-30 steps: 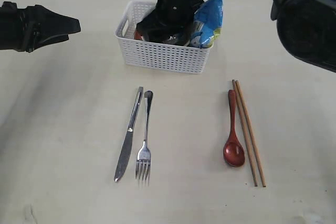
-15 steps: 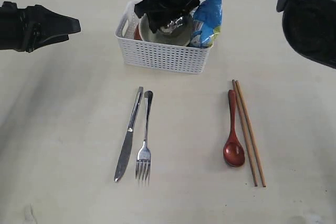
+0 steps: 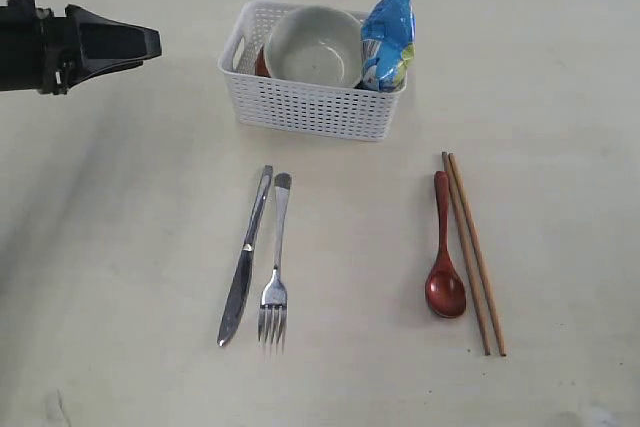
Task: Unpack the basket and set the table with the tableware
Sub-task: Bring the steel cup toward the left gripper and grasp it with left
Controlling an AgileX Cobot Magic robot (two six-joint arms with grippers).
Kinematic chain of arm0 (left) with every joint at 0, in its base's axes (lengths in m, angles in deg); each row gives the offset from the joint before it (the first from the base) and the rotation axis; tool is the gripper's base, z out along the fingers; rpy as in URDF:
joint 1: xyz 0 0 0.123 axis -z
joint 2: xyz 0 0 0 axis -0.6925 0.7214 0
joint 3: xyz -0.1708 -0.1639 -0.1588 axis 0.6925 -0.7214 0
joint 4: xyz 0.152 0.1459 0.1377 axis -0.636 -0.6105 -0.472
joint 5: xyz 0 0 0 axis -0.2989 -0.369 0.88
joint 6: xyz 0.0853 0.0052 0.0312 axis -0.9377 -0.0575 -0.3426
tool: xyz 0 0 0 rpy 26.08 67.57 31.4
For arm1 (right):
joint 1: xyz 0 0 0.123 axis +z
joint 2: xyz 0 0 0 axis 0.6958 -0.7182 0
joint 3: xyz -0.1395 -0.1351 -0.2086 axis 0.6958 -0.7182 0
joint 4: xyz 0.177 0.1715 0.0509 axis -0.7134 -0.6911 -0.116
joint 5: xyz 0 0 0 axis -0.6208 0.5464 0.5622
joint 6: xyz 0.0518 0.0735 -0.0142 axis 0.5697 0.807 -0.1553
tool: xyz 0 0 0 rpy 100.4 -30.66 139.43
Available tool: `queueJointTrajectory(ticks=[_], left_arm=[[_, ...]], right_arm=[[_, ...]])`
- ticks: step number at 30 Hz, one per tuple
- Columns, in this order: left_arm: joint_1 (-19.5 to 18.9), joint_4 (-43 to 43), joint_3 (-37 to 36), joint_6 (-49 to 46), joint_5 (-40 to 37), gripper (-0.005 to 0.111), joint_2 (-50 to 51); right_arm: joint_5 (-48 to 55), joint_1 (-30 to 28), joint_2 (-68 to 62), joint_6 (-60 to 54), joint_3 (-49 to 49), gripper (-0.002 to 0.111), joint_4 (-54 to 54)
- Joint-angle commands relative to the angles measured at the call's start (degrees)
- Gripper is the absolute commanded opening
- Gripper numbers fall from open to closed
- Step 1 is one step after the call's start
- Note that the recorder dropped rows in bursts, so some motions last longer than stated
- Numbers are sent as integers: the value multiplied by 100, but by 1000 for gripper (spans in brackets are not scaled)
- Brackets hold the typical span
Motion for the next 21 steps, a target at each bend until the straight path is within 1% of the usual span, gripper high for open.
queueJointTrajectory(ticks=[1,6,9,12,16,18,21], left_arm=[[-16,66,31,-177,94,53,-30],[-16,142,31,-696,506,53,-30],[-16,151,31,-814,749,53,-30],[-16,151,31,-744,778,54,-30],[-16,246,31,-145,778,54,-30],[-16,265,45,165,778,54,-30],[79,241,92,548,778,54,-30]], right_arm=[[-1677,-9,868,-122,-1625,0,52],[-4023,-9,2003,-295,-4114,0,39],[-5229,4,2531,-374,-5296,0,49],[-6234,71,2849,-553,-6237,0,75],[-7414,281,2989,-623,-7326,0,549],[-8024,416,2975,-634,-7722,0,788],[-8771,563,2882,-818,-8118,0,841]])
